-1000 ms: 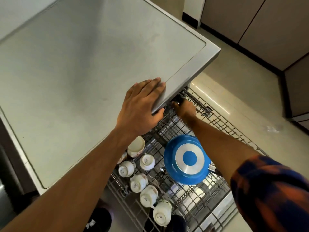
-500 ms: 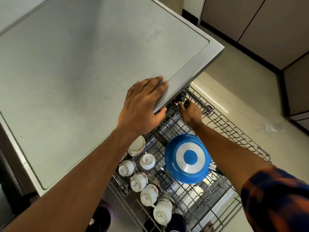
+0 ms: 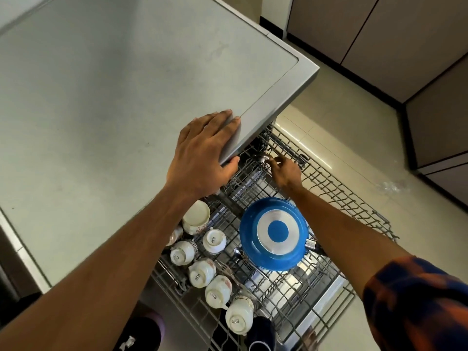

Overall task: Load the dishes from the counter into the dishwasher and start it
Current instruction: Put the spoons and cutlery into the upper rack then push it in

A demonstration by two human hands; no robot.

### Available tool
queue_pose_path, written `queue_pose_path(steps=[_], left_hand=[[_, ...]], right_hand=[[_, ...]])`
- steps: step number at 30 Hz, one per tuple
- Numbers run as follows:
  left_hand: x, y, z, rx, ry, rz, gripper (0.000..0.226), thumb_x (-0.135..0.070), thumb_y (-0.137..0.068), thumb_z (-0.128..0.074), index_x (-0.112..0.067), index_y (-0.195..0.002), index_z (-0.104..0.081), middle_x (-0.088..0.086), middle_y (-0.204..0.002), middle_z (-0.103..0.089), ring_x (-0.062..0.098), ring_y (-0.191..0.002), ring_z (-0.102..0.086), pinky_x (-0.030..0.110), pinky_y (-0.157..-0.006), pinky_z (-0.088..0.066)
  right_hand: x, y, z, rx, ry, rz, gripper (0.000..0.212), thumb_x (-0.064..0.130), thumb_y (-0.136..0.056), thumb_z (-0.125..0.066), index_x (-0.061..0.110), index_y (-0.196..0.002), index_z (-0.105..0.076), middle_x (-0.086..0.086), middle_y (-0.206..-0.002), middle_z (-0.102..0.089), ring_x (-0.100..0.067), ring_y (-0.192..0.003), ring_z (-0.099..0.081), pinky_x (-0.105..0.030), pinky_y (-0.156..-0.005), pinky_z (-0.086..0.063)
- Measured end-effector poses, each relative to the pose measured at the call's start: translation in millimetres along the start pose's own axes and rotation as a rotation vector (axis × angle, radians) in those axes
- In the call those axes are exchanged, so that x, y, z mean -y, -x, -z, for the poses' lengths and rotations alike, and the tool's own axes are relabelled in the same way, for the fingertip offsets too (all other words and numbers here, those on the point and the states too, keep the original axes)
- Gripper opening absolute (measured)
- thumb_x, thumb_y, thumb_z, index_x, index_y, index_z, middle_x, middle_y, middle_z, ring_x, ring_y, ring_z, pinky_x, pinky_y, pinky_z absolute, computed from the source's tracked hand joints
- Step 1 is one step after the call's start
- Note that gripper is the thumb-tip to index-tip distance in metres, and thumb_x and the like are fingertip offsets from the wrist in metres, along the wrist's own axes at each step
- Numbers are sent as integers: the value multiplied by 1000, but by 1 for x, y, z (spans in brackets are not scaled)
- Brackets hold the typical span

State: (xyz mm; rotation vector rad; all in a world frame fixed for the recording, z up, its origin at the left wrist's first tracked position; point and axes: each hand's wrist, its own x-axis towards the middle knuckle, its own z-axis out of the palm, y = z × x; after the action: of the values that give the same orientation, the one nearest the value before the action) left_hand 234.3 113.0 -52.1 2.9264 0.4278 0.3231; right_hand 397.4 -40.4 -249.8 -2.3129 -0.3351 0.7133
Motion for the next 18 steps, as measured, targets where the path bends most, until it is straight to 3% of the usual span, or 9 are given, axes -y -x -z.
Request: queue_pose_path(steps=[5,10,18], left_hand=[[1,0,-2,6,-3,-7,74,-43,-84,-68,-23,-150,-41,0,-157,-40,23,-142,-34,41,-117,-26],[4,-1,-3,32,2,-11,76,-42,-85,-67,-22,-152,-37,1,-158,-38,23,-143,-33,43,-117,-26],[2,-5,0,89,90,-1,68,-41,-87,-62,-22,-149,-42,2,-157,-39,25,-143,-34,48,-119,-26]], right_hand=[[1,22,10,36,84,-2,37,46,-101,-54,18,-121,-68,-3,-107,-71,-17,-90,-66,-42,-88,-57],[5,65,24,-21,78,-54,27,50,-95,-60,31,-108,-73,4,-99,-74,-17,-88,-68,-43,-85,-59],[20,159,52,-144,141,-83,20,46,-93,-61,32,-99,-74,7,-84,-73,-15,-76,-67,-28,-68,-53]])
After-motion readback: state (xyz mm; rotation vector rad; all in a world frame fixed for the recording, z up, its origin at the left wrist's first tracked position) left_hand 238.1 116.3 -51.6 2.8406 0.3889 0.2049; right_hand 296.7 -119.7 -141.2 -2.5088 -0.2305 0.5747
